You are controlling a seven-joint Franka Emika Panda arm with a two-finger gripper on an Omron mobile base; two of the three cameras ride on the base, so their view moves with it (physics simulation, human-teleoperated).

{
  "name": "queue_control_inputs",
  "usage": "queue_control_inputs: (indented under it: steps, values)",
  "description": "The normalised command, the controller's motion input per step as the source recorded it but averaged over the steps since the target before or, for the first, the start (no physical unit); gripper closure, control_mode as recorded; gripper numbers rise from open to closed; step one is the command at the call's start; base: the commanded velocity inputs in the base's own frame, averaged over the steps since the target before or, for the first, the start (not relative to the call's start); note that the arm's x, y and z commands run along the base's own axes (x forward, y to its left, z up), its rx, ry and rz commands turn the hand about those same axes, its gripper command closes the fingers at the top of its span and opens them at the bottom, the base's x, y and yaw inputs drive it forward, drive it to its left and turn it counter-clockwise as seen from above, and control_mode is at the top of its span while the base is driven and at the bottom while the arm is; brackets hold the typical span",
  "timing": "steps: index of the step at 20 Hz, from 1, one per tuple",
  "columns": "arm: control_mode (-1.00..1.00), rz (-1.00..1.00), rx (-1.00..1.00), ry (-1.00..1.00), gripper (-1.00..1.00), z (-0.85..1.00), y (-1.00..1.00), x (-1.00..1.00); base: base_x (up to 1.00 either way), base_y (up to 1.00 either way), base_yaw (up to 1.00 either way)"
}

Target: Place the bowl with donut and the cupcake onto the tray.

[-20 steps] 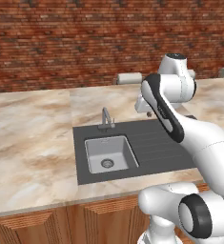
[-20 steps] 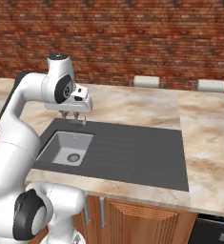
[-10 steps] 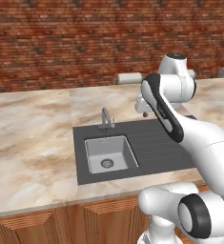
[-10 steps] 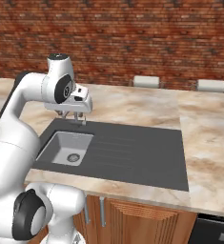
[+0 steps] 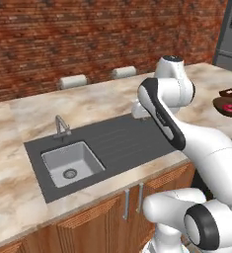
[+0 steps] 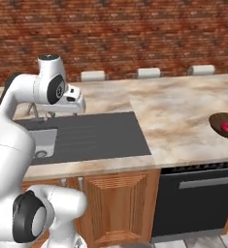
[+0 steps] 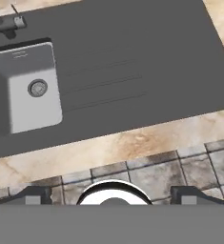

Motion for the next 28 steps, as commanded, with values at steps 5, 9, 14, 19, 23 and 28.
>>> queue_control_inputs:
  steps: [5,9,14,19,23,28]
  values:
    - [1.0,0.0,0.0,0.0,-1.0,0.0,0.0,0.0,-0.06,-0.76,-0.4]
    - [1.0,0.0,0.0,0.0,-1.0,0.0,0.0,0.0,0.0,-0.97,-0.03]
    - [1.0,0.0,0.0,0.0,-1.0,0.0,0.0,0.0,0.17,-1.0,0.0]
    - [1.0,0.0,0.0,0.0,-1.0,0.0,0.0,0.0,0.41,-0.99,0.08]
    - [1.0,0.0,0.0,0.0,-1.0,0.0,0.0,0.0,0.35,-0.99,0.13]
    - [1.0,0.0,0.0,0.0,-1.0,0.0,0.0,0.0,0.21,-1.0,0.16]
